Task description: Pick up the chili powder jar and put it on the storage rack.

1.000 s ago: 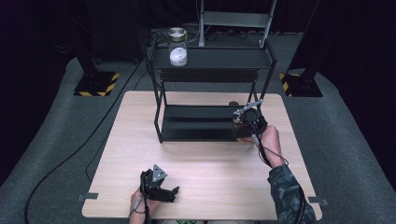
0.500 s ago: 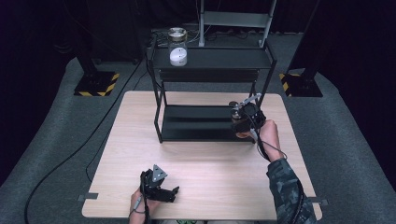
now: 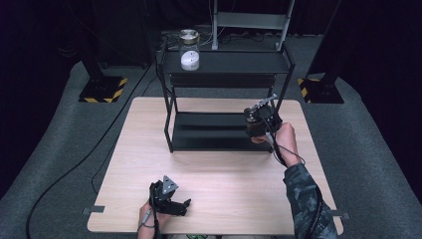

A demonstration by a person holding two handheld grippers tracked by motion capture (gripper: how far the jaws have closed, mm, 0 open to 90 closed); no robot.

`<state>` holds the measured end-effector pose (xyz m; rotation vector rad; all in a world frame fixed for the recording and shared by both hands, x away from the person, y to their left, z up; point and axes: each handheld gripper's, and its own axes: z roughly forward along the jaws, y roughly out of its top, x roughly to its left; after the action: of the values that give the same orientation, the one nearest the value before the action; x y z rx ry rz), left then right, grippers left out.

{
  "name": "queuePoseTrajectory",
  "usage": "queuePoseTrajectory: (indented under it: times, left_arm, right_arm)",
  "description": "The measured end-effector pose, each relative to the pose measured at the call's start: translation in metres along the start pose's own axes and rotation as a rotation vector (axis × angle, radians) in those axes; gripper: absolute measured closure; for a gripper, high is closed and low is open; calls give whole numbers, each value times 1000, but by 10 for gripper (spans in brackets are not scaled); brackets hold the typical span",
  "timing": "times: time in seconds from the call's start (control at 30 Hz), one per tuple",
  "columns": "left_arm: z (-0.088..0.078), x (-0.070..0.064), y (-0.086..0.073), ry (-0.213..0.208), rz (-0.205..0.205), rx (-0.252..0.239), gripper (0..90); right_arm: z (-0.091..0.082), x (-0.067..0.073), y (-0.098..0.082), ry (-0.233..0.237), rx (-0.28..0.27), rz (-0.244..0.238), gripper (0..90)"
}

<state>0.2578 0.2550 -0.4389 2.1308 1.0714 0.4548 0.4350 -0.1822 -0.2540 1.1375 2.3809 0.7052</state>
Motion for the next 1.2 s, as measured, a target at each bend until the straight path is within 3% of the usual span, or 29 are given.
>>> queuePoseTrajectory:
  times: [1.2]
  left_arm:
    - [0, 0, 0, 0, -1, 1, 0]
  right_arm:
    - [-31, -6, 28, -33, -16, -26, 313]
